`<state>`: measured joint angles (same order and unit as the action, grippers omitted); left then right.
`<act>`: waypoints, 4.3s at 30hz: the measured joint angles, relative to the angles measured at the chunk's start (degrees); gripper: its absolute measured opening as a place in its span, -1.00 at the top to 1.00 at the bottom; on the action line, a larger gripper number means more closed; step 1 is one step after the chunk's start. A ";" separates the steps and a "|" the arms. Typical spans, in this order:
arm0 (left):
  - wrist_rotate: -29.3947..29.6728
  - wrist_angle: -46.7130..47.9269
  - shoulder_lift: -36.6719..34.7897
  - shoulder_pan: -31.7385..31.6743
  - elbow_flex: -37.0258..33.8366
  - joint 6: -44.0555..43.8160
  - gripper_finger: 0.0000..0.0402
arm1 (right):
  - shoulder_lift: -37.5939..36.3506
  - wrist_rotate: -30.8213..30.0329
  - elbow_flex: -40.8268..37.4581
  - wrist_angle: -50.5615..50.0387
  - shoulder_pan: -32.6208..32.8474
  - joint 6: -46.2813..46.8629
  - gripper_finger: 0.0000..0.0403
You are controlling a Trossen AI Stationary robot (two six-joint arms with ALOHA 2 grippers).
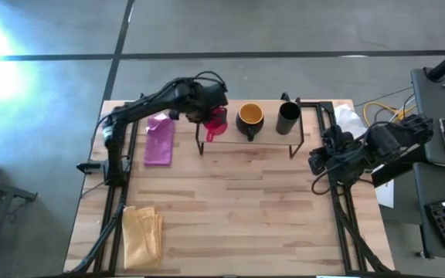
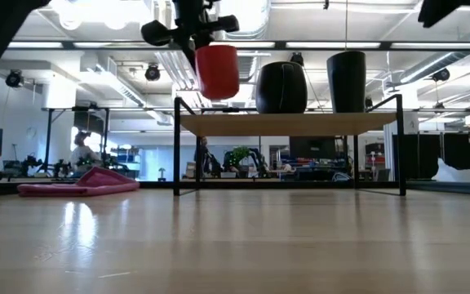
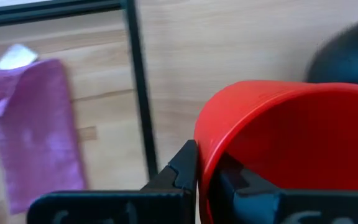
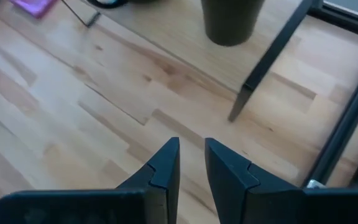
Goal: Stack small to large cups/mugs on shelf
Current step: Put the red mug on the shelf
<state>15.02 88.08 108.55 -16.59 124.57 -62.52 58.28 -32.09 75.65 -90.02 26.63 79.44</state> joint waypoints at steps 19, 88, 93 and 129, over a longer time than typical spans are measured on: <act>-2.58 1.42 5.16 -3.62 3.40 -0.21 1.00 | -3.07 0.55 -6.06 0.32 0.00 -0.65 0.66; -2.31 -4.17 4.94 -6.80 1.70 26.71 0.99 | -3.13 2.09 -8.87 0.50 0.00 0.94 0.66; -2.34 -5.31 4.94 -6.78 1.81 31.61 0.99 | -3.13 2.19 -8.84 0.50 0.00 1.57 0.66; -1.24 -6.55 2.86 -6.54 1.96 31.38 0.44 | -3.08 3.55 -8.80 0.70 0.00 0.90 0.66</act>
<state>13.78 81.52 111.42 -23.13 126.53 -31.14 55.20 -28.53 66.85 -89.32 26.63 80.34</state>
